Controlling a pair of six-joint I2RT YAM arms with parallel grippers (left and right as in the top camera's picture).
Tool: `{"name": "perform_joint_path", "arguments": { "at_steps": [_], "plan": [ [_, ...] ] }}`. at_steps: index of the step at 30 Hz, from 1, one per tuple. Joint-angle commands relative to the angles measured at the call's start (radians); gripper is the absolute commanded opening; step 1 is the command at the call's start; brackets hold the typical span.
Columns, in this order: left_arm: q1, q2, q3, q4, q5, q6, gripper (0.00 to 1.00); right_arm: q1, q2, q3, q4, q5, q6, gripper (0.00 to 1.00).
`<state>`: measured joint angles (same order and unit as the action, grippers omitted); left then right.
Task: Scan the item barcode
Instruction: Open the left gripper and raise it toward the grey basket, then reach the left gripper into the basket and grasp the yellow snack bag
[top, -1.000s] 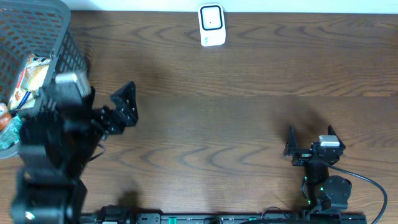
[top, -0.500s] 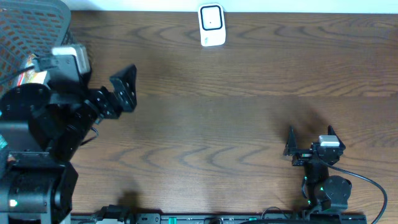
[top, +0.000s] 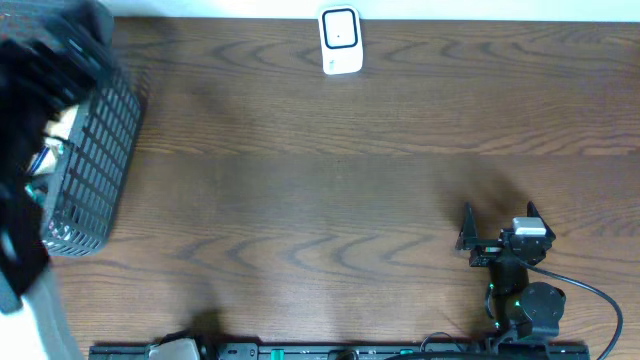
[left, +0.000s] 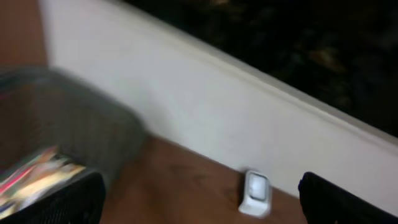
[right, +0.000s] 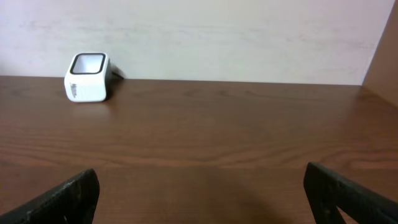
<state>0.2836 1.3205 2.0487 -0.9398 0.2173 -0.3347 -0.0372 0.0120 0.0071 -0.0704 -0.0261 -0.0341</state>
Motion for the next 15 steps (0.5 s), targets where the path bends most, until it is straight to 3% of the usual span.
{"name": "perform_joint_path", "arguments": {
  "at_steps": [1,5,12,15],
  "plan": [
    [0.131,0.104,0.038,-0.048,0.003,-0.196,0.98,-0.008,-0.005,-0.002,-0.005,0.005,-0.008,0.99],
    [0.262,0.195,0.037,-0.074,0.003,-0.273,0.98,-0.008,-0.005,-0.002,-0.005,0.005,-0.008,0.99],
    [0.404,0.335,0.037,-0.160,-0.001,-0.268,0.97,-0.008,-0.005,-0.002,-0.005,0.005,-0.008,0.99],
    [0.431,0.378,0.036,-0.167,-0.012,-0.211,0.98,-0.008,-0.005,-0.002,-0.005,0.005,-0.008,0.99]
  ]
}}
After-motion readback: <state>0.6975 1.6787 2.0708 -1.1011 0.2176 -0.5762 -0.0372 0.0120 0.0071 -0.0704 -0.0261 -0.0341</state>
